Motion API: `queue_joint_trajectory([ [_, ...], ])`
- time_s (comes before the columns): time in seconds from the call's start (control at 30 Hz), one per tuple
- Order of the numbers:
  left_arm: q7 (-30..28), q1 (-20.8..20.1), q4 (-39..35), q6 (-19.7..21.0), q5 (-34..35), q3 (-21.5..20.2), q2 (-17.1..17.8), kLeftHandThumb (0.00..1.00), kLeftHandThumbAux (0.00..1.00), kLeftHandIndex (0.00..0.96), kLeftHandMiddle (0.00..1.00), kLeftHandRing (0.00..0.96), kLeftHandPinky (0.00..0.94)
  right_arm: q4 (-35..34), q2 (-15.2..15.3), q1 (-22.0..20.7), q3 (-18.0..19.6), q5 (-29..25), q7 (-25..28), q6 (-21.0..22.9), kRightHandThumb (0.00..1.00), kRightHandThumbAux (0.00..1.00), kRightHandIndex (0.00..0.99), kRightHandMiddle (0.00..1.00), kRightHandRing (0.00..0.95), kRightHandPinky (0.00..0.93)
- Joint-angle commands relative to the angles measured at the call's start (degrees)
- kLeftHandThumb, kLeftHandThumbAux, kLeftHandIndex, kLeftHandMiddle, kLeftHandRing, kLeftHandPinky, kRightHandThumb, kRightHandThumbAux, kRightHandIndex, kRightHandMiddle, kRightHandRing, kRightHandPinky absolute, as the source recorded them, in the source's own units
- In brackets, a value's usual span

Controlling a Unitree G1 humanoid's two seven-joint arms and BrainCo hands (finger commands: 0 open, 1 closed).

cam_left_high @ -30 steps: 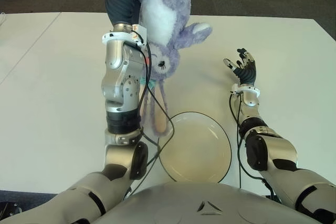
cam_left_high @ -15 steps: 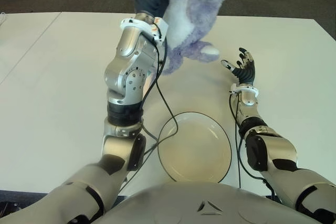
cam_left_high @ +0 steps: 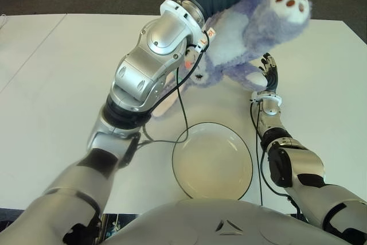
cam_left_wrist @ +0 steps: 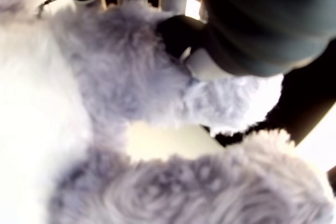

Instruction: Put the doll into the plate.

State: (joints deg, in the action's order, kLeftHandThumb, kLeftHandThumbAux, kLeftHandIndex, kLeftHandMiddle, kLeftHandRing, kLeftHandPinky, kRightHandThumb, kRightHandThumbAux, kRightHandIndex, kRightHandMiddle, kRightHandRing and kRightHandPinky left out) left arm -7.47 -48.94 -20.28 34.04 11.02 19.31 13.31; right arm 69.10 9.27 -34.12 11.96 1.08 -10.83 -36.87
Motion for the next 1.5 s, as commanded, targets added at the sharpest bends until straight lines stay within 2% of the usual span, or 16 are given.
queue_joint_trajectory([
  [0.03,-12.7,-1.1,2.2,-9.6,-6.3,6.3,7.3,0.855,0.664,0.405,0.551,0.818,0.837,8.6,-4.6,14.4,-0.9,2.0,0.4,3.7,0.003,0.814,0.152,0.015,0.000,0.000],
  [0.2,-19.3,-1.6,3.5,-12.8,-6.9,7.3,9.5,0.856,0.664,0.404,0.548,0.825,0.838,8.5,-5.0,14.2,-1.0,2.1,0.6,2.3,0.030,0.847,0.125,0.005,0.000,0.000],
  [0.43,-29.3,1.9,2.5,-19.3,-8.6,11.8,13.8,0.856,0.663,0.404,0.545,0.821,0.804,7.2,-3.4,15.7,-4.7,5.9,-3.6,-1.0,0.041,0.868,0.073,0.000,0.000,0.000],
  [0.53,-32.8,1.8,2.8,-20.4,-8.5,12.1,15.2,0.856,0.663,0.405,0.545,0.819,0.799,7.2,-3.2,15.5,-5.5,6.3,-3.8,0.1,0.018,0.876,0.062,0.000,0.000,0.000],
  [0.77,-41.2,2.1,2.8,-23.0,-8.6,12.3,19.9,0.856,0.664,0.405,0.542,0.819,0.790,7.2,-4.3,14.5,-4.2,3.6,-0.4,2.2,0.000,0.886,0.050,0.000,0.000,0.000],
  [0.9,-43.9,4.9,1.1,-23.6,-9.5,12.4,23.4,0.856,0.664,0.405,0.541,0.818,0.788,7.0,-4.9,14.3,-3.2,2.3,0.9,1.5,0.000,0.896,0.049,0.000,0.000,0.000],
  [1.0,-46.3,6.9,0.2,-22.6,-10.7,13.3,26.2,0.856,0.664,0.404,0.540,0.814,0.778,7.5,-5.4,14.2,-2.7,1.9,1.0,2.3,0.001,0.906,0.054,0.000,0.000,0.000],
  [1.2,-49.5,6.6,-1.6,-18.0,-12.6,14.5,28.2,0.854,0.665,0.402,0.541,0.816,0.779,8.7,-4.9,14.0,-0.9,1.1,2.0,5.9,0.032,0.898,0.081,0.000,0.000,0.000],
  [1.37,-51.6,6.6,-3.5,-14.5,-13.4,15.1,29.0,0.853,0.666,0.401,0.540,0.821,0.780,8.7,-4.6,14.3,-0.3,1.2,1.7,5.7,0.056,0.880,0.107,0.000,0.000,0.000],
  [1.5,-52.1,6.9,-4.7,-13.3,-14.6,15.2,29.4,0.853,0.666,0.400,0.539,0.822,0.778,8.8,-5.1,14.5,0.3,1.0,1.5,4.7,0.072,0.870,0.122,0.000,0.000,0.001],
])
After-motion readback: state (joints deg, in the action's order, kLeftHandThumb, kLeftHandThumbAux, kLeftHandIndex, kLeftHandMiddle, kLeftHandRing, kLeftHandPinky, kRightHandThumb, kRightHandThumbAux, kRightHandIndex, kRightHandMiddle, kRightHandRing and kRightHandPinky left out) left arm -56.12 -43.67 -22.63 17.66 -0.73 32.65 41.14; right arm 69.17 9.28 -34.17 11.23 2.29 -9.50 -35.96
